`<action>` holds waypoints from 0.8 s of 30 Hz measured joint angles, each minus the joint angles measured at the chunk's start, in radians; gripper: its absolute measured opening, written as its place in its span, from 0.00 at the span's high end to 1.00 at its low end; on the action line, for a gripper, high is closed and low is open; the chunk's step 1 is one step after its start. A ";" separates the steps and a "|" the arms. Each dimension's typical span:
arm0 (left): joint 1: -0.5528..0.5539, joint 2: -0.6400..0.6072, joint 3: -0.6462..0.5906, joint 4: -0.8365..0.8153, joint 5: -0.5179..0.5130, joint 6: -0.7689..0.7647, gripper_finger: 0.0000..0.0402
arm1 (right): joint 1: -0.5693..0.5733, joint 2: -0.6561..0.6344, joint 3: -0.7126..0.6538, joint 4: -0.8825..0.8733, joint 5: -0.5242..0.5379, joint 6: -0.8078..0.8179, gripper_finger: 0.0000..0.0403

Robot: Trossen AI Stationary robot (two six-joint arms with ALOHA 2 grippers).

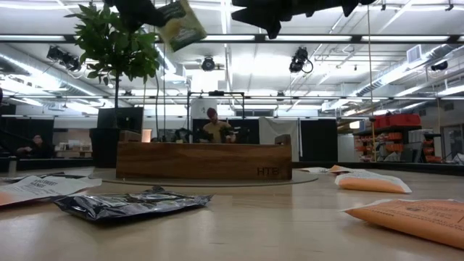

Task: Pick & Place Tea
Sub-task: Put the right yellow tea bag into the left section of the wooden organizer

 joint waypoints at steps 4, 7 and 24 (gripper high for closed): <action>0.000 0.092 0.123 -0.107 0.016 0.034 1.00 | 0.000 0.000 0.000 0.023 -0.028 0.025 0.52; 0.000 0.150 0.202 -0.147 0.019 0.066 1.00 | 0.005 0.009 0.001 0.061 -0.046 0.054 0.52; 0.031 0.242 0.353 -0.231 0.016 0.132 1.00 | 0.048 0.099 0.001 0.176 -0.049 0.111 0.52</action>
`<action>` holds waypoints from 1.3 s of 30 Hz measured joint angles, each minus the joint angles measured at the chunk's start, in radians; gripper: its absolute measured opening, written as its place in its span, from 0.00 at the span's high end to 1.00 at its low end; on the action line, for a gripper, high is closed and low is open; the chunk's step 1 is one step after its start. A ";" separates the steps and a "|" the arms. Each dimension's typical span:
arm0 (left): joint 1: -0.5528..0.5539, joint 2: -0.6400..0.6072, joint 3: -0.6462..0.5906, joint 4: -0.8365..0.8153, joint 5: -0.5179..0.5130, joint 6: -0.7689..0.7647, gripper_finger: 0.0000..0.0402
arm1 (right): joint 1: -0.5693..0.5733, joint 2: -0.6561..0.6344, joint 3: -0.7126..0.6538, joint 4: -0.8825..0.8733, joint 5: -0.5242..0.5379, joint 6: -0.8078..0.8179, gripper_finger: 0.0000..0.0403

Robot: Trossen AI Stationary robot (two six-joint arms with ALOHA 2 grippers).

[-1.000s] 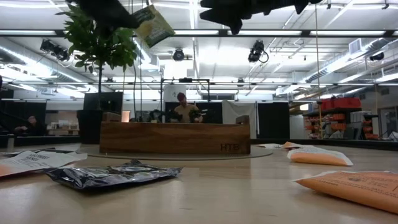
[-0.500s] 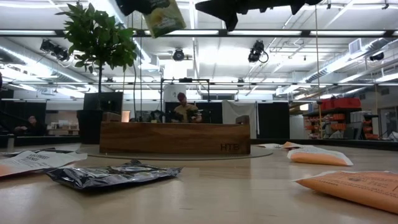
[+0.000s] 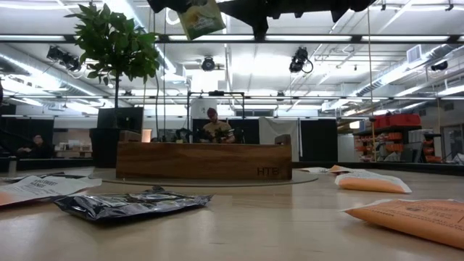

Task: Pick & Place Tea
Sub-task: Put the right yellow tea bag into the left section of the wooden organizer

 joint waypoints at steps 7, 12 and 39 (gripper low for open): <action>0.000 0.000 0.000 0.010 0.000 0.018 1.00 | 0.000 0.000 0.000 0.017 0.025 0.000 0.52; 0.000 0.000 0.000 0.015 0.000 0.025 1.00 | 0.000 0.000 0.000 0.018 0.026 0.005 0.52; 0.000 0.079 -0.070 -0.090 0.025 -0.020 1.00 | 0.008 -0.006 0.000 -0.083 0.028 -0.014 0.52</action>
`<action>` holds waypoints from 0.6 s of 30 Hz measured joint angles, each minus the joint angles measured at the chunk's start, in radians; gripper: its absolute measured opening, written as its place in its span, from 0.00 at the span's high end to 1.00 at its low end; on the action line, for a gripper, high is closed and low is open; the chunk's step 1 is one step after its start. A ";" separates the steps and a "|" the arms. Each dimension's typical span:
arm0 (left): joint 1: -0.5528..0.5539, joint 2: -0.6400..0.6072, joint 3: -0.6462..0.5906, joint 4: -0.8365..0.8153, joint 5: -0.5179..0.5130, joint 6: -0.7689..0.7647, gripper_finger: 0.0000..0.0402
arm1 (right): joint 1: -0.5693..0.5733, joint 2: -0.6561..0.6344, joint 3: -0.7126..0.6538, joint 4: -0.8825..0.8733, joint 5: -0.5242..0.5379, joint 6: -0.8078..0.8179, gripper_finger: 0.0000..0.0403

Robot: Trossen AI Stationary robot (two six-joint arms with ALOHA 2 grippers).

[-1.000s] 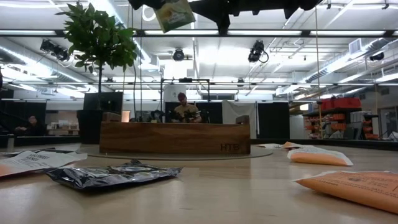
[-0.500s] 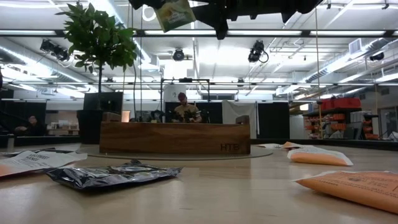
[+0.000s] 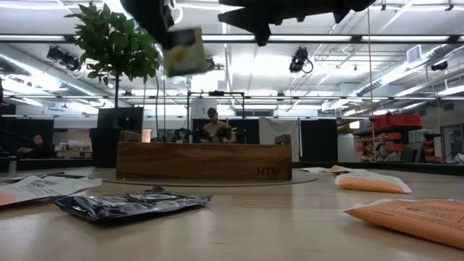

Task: Pick & Place Tea
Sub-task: Put the right yellow tea bag into the left section of the wooden organizer

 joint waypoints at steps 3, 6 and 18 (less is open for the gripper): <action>0.000 0.020 -0.035 -0.004 0.002 -0.001 1.00 | 0.011 -0.017 0.000 -0.083 -0.001 -0.006 0.52; 0.000 0.025 -0.076 0.007 0.003 -0.009 1.00 | 0.029 -0.031 0.000 -0.138 0.021 -0.008 0.52; 0.055 0.027 -0.216 0.116 0.063 -0.042 1.00 | 0.090 -0.035 0.000 -0.180 0.114 -0.022 0.52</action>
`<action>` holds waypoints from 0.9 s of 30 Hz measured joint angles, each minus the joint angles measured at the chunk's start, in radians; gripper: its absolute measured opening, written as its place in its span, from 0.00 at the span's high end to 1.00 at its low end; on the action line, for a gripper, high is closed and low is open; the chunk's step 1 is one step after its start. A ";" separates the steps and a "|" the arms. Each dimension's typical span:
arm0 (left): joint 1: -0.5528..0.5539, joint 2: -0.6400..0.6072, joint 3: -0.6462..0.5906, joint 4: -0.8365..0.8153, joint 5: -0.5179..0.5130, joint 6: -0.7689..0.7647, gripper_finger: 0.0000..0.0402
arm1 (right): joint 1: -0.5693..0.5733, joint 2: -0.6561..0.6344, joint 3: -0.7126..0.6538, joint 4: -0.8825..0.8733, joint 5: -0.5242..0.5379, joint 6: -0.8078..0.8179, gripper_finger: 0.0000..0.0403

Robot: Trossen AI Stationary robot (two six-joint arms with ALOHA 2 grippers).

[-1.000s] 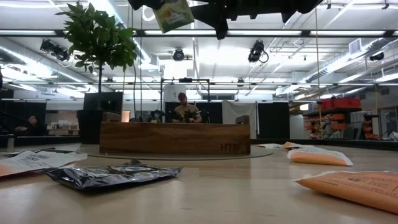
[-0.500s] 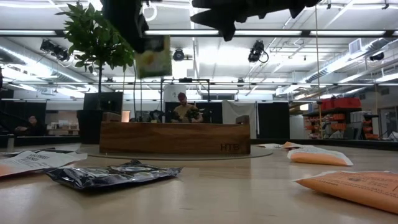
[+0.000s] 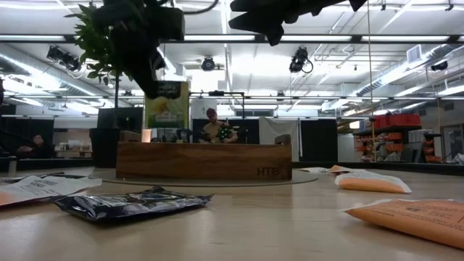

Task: Pick & Place Tea
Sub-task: Put the right yellow tea bag into the left section of the wooden organizer

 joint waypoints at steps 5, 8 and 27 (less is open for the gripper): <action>0.018 0.000 -0.031 0.022 0.006 0.000 1.00 | 0.001 0.000 0.000 0.000 0.006 -0.001 0.52; 0.024 0.000 -0.059 0.046 0.009 -0.010 1.00 | 0.001 0.000 0.000 0.000 0.007 -0.001 0.52; 0.029 0.000 -0.152 0.143 0.066 0.008 1.00 | 0.001 0.001 0.000 0.001 0.023 0.015 0.52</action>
